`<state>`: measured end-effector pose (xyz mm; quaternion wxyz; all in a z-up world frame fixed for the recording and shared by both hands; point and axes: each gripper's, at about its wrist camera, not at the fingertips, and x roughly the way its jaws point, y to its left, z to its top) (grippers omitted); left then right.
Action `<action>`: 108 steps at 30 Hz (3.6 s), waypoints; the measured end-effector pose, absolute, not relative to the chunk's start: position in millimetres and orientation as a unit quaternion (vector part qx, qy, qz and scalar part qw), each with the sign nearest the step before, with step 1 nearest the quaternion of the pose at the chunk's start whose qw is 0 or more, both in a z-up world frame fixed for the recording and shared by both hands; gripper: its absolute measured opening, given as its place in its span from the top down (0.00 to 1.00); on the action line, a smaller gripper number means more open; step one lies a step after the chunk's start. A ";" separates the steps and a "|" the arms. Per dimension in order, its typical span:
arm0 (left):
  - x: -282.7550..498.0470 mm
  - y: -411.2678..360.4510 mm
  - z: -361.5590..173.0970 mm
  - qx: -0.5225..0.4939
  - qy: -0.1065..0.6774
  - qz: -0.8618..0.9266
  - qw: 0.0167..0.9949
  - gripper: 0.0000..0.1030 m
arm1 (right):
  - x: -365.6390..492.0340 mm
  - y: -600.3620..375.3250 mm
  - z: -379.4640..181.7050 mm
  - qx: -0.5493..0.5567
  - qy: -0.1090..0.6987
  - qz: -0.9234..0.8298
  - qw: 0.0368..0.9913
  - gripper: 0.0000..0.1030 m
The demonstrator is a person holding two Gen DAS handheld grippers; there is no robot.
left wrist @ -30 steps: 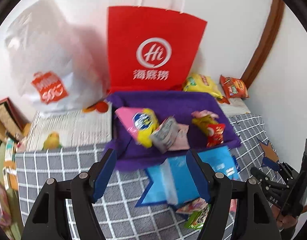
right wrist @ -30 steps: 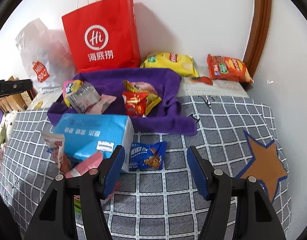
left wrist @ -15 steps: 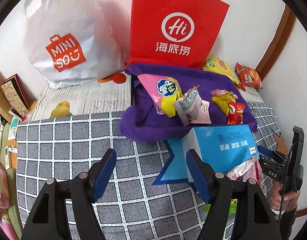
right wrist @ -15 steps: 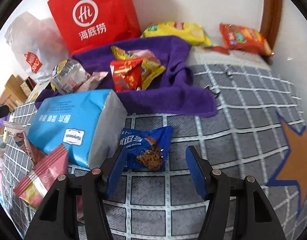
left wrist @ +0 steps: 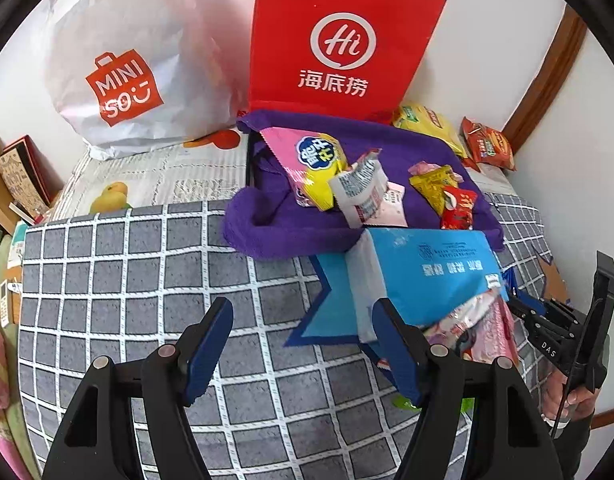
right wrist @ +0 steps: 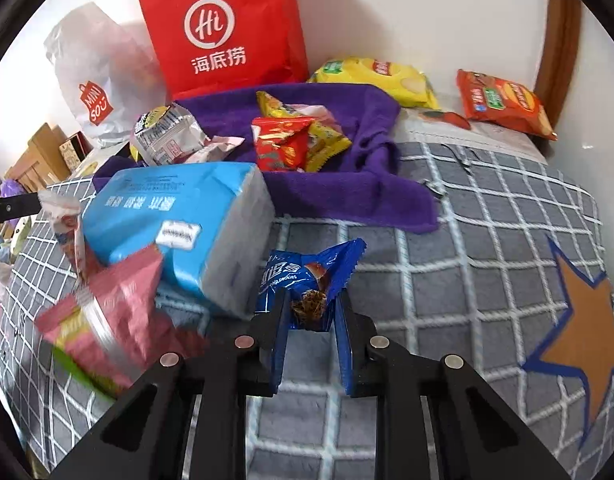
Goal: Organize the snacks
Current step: 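Grasp the blue chocolate chip cookie packet with the right tool, then grasp the white ice-cream-stick packet with the left tool while the right tool holds the cookie packet, then carry both held packets up over the purple towel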
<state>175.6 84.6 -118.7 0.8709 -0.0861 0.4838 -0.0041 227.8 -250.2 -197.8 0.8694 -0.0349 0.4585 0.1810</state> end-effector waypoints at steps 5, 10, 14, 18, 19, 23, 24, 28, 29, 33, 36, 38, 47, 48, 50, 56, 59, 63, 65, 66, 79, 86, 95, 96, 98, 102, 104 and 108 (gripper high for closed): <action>169.9 79.0 -120.2 -0.087 0.483 -0.015 0.871 0.32 | 218.3 -269.6 -198.3 -0.015 0.477 0.168 0.863 0.75; 167.1 75.8 -121.5 -0.091 0.482 -0.024 0.871 0.32 | 217.1 -265.2 -199.7 -0.009 0.469 0.171 0.866 0.42; 166.1 74.6 -121.9 -0.094 0.479 -0.032 0.872 0.32 | 230.2 -257.5 -209.6 0.002 0.481 0.158 0.863 0.39; 165.0 67.1 -121.5 -0.094 0.471 -0.059 0.875 0.32 | 238.8 -249.0 -218.4 -0.014 0.480 0.133 0.867 0.37; 165.1 63.6 -122.3 -0.090 0.470 -0.065 0.876 0.32 | 240.1 -246.9 -219.0 -0.015 0.480 0.133 0.867 0.34; 166.4 39.6 -131.3 -0.051 0.478 -0.086 0.873 0.32 | 244.2 -242.8 -221.0 -0.018 0.470 0.129 0.873 0.33; 166.0 31.4 -135.6 -0.037 0.481 -0.095 0.871 0.32 | 244.9 -242.5 -221.5 -0.021 0.466 0.129 0.875 0.33; 164.2 12.5 -148.7 -0.011 0.492 -0.110 0.864 0.32 | 245.0 -245.0 -221.4 -0.034 0.459 0.127 0.879 0.47; 164.8 10.1 -151.3 -0.009 0.495 -0.112 0.862 0.32 | 244.3 -247.3 -221.2 -0.032 0.458 0.130 0.879 0.48; 167.7 -1.2 -161.3 -0.008 0.504 -0.121 0.855 0.32 | 236.6 -257.2 -215.9 -0.022 0.457 0.132 0.879 0.50; 170.1 -6.7 -166.4 -0.009 0.505 -0.116 0.855 0.32 | 224.6 -266.5 -207.4 -0.014 0.447 0.129 0.885 0.50; 172.8 -10.9 -169.9 -0.011 0.509 -0.117 0.853 0.33 | 215.4 -272.7 -201.6 -0.011 0.440 0.127 0.889 0.50; 176.6 -2.1 -178.2 -0.045 0.532 -0.104 0.839 0.72 | 181.1 -297.6 -178.0 -0.003 0.423 0.102 0.900 0.50; 174.3 1.0 -176.0 -0.048 0.530 -0.104 0.840 0.74 | 177.5 -298.1 -175.8 -0.003 0.422 0.100 0.901 0.50; 169.9 6.7 -171.1 -0.055 0.525 -0.104 0.843 0.75 | 171.9 -298.0 -171.5 -0.004 0.419 0.098 0.903 0.50; 151.8 33.2 -152.6 -0.077 0.506 -0.098 0.854 0.76 | 158.7 -289.9 -157.8 -0.006 0.411 0.098 0.906 0.50; 142.2 47.1 -143.0 -0.083 0.496 -0.093 0.859 0.76 | 155.1 -284.4 -151.7 -0.002 0.407 0.101 0.908 0.50; 125.5 68.0 -131.4 -0.097 0.480 -0.087 0.867 0.76 | 151.2 -275.5 -143.3 0.003 0.401 0.107 0.910 0.50; 119.0 76.1 -127.7 -0.105 0.475 -0.085 0.870 0.76 | 148.9 -270.3 -139.4 0.003 0.398 0.111 0.911 0.50; 115.8 80.2 -125.7 -0.108 0.472 -0.082 0.871 0.76 | 147.2 -267.6 -137.2 0.002 0.396 0.112 0.911 0.50; 113.0 78.8 -91.5 -0.106 0.446 -0.077 0.885 0.76 | 141.4 -242.8 -107.7 -0.009 0.373 0.129 0.919 0.50; 135.9 76.5 -70.5 -0.100 0.435 -0.072 0.892 0.76 | 160.8 -225.1 -86.3 -0.013 0.358 0.142 0.923 0.50; 184.8 75.1 -51.9 -0.086 0.432 -0.057 0.896 0.76 | 209.2 -205.5 -69.7 -0.015 0.353 0.154 0.923 0.50; 190.4 75.0 -50.3 -0.085 0.431 -0.056 0.896 0.76 | 217.2 -203.4 -67.8 -0.013 0.352 0.155 0.923 0.50; 204.0 75.0 -47.9 -0.084 0.431 -0.057 0.897 0.76 | 231.0 -199.3 -65.9 -0.011 0.352 0.157 0.923 0.50; 228.1 74.7 -46.0 -0.080 0.431 -0.054 0.897 0.76 | 259.0 -187.5 -62.2 -0.024 0.349 0.154 0.924 0.50; 241.4 75.3 -46.6 -0.078 0.433 -0.054 0.896 0.76 | 271.4 -182.5 -60.9 -0.029 0.349 0.154 0.924 0.50; 266.0 76.9 -50.6 -0.074 0.434 -0.049 0.896 0.76 | 296.6 -173.9 -59.0 -0.044 0.344 0.157 0.925 0.50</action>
